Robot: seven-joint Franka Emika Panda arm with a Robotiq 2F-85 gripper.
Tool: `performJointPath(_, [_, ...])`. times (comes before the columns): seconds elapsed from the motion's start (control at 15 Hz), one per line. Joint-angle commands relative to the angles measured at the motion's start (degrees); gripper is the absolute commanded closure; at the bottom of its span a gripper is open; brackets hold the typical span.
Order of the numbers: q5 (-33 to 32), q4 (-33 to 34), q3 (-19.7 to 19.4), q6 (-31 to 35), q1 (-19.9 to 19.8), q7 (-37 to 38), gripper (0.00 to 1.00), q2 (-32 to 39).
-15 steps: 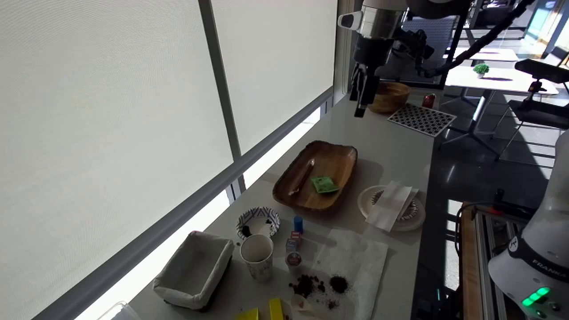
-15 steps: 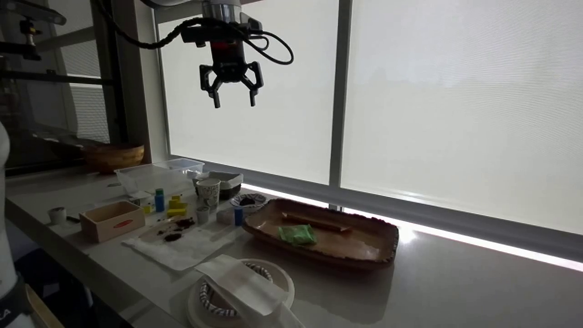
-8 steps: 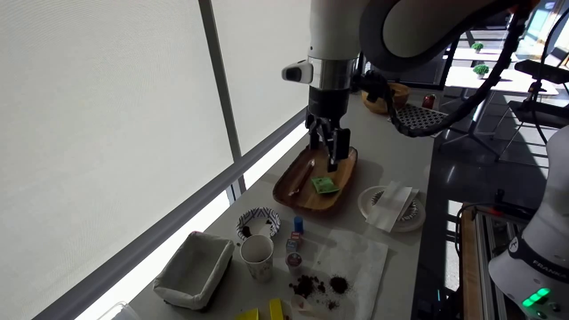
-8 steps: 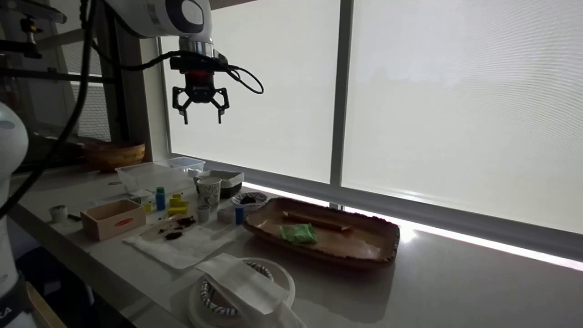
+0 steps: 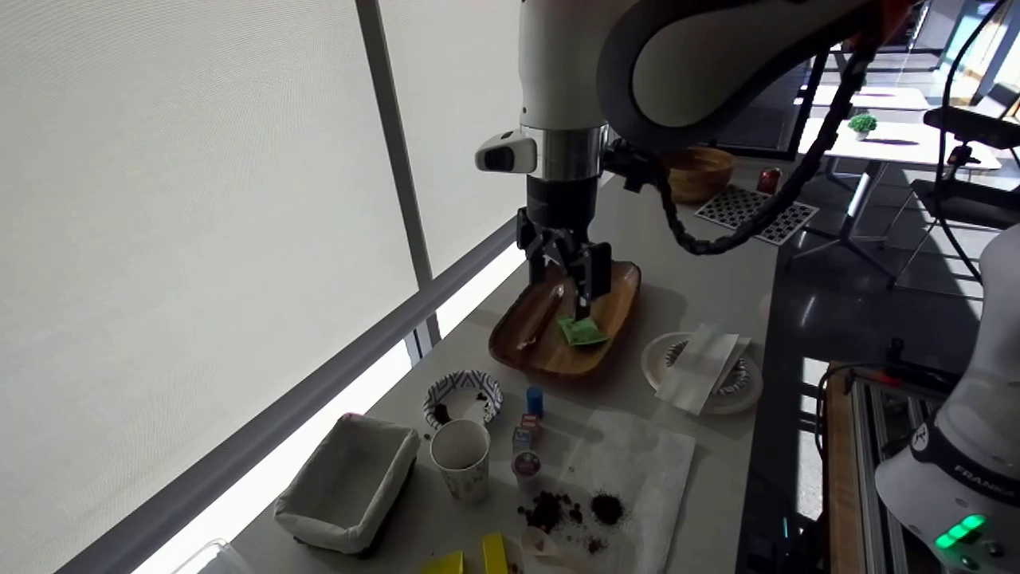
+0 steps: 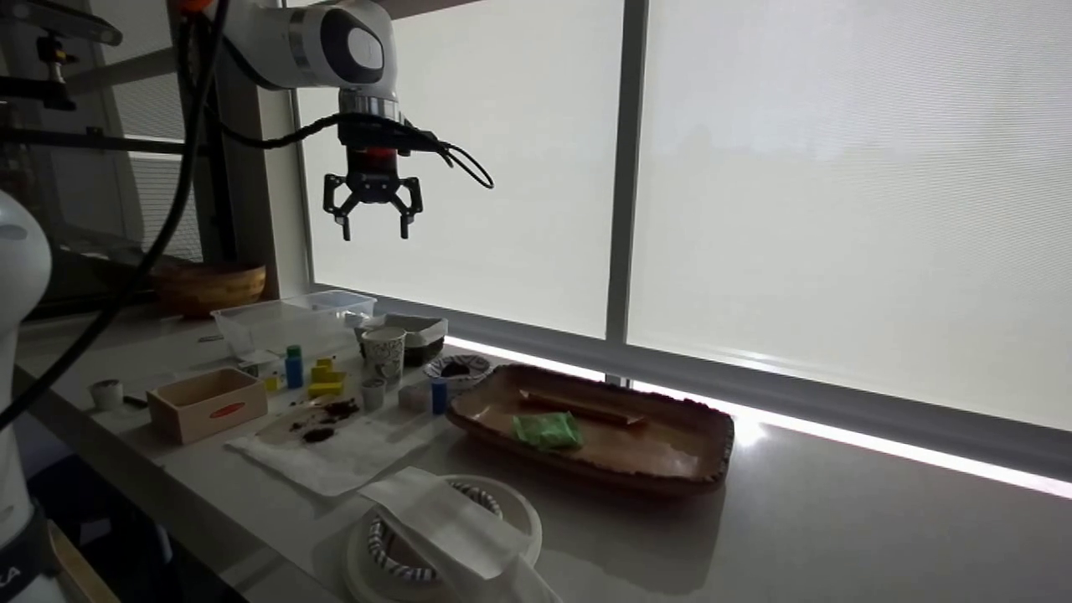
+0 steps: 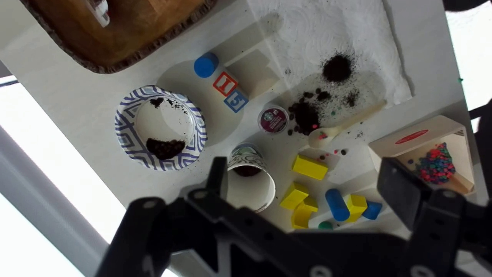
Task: Pick up the green block on the left, put it on the letter block on the right, pick up the blue block on the left and put it on the other letter block on the right
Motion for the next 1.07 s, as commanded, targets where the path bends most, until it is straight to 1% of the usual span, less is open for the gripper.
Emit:
performJointPath(0.0, [0.24, 0.22, 1.57, -0.20, -1.59, -0.19, 0.00, 0.02])
performJointPath(0.13, [0.24, 0.27, 1.58, -0.21, -1.59, -0.23, 0.00, 0.02])
performJointPath(0.2, [2.70, 2.19, 1.68, 0.38, -0.63, -6.60, 0.00, 3.55])
performJointPath(0.27, [3.59, 3.19, 2.11, 0.28, -0.35, -9.50, 0.00, 5.13])
performJointPath(0.47, [4.98, 8.30, 5.62, 0.92, 0.38, -14.99, 0.00, 11.91])
performJointPath(0.67, [5.59, 13.93, 9.52, -1.31, 0.27, -20.67, 0.00, 17.55])
performJointPath(0.73, [6.30, 16.23, 10.70, -3.03, 0.14, -21.34, 0.00, 19.40])
performJointPath(0.87, [5.98, 20.00, 12.45, -6.33, 0.29, -19.53, 0.00, 22.49])
performJointPath(1.0, [4.00, 22.92, 13.57, -10.07, 0.75, -18.43, 0.00, 24.30])
